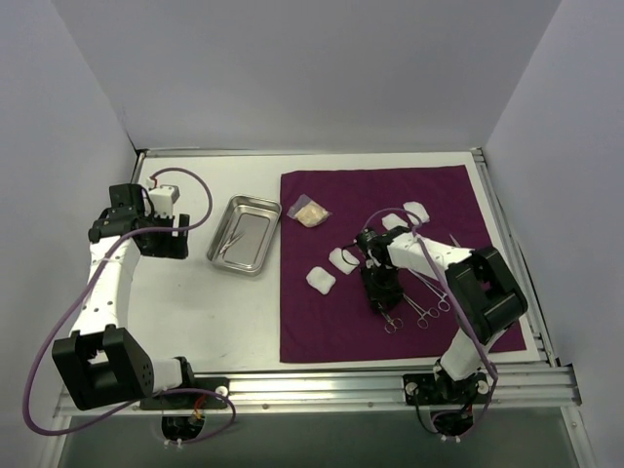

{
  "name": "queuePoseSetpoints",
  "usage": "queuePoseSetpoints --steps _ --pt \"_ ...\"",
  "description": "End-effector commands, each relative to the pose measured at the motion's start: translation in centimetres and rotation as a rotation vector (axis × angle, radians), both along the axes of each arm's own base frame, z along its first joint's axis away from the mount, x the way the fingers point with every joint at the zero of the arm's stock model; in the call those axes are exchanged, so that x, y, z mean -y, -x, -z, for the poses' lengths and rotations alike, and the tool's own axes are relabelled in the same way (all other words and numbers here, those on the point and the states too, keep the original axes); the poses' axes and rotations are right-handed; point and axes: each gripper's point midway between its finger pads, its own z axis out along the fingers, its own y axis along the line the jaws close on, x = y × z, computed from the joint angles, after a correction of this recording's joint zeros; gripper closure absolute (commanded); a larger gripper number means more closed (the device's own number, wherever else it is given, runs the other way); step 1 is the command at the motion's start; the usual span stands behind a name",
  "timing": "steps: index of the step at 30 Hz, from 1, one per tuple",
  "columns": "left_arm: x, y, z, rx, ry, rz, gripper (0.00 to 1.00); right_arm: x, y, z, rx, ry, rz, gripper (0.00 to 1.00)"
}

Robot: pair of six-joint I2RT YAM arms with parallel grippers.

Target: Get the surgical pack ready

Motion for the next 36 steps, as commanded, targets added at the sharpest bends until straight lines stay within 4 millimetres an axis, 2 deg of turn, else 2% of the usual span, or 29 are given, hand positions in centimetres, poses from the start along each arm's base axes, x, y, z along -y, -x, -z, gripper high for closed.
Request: queuePoseSetpoints --steps 1,7,8,10,11,16,20,27,36 --pt "0.0 -0.6 -0.2 0.026 0.007 0.010 0.14 0.4 1.2 0.6 -0.041 0.034 0.009 0.66" --pt "0.1 -0.5 -0.4 0.033 0.010 0.013 0.14 1.1 1.5 1.1 -0.046 0.087 0.025 0.69" --pt "0.1 -0.6 -0.5 0.034 0.010 0.013 0.14 1.1 1.6 1.2 -0.044 0.101 0.015 0.74" --pt "0.1 -0.6 -0.5 0.036 0.009 0.013 0.14 1.2 1.8 1.6 -0.045 0.133 0.006 0.79" --pt "0.0 -0.6 -0.5 0.034 0.008 0.012 0.14 1.4 1.8 1.8 -0.035 0.159 -0.010 0.86" --pt "0.0 -0.5 -0.6 0.040 0.006 0.011 0.14 1.2 1.8 2.0 -0.014 0.215 -0.051 1.00" --pt "0.0 -0.5 -0.6 0.038 0.006 0.011 0.14 0.5 0.8 0.9 0.042 0.212 -0.064 1.00" --pt "0.0 -0.5 -0.7 0.041 0.004 0.010 0.14 -1.9 -1.9 -2.7 0.188 0.098 -0.023 1.00" --pt "0.0 -0.5 -0.6 0.039 0.003 0.010 0.14 -3.3 -2.7 -3.9 0.223 0.025 -0.003 1.00"
